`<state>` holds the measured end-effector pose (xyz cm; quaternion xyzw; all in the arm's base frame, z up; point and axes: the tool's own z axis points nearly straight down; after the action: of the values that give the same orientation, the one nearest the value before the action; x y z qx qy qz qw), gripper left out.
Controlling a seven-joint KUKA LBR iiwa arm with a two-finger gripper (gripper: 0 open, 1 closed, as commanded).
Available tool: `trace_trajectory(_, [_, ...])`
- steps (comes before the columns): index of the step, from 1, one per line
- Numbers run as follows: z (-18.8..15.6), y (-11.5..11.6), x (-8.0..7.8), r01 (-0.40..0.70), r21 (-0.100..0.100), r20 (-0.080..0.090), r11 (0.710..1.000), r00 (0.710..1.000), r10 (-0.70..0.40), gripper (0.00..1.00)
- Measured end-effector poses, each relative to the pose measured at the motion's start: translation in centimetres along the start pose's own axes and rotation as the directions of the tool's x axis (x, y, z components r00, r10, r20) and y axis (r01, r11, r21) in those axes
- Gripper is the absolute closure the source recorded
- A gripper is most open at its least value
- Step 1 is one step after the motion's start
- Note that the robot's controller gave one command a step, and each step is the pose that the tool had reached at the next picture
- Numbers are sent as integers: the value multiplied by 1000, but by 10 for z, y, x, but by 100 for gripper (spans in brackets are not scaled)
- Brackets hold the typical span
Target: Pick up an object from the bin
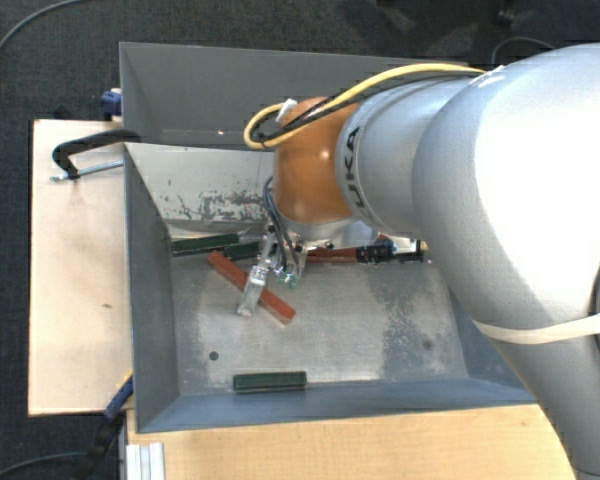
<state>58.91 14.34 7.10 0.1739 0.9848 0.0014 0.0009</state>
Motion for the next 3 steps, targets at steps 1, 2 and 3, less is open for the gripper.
trace_trajectory(1, [-5,1,-4,1,-6,13,1000,1000,-1,100])
trace_trajectory(2, [1,0,2,2,3,-7,1000,1000,-2,0])
trace_trajectory(3, [0,42,1,-65,-1,3,998,998,65,0])
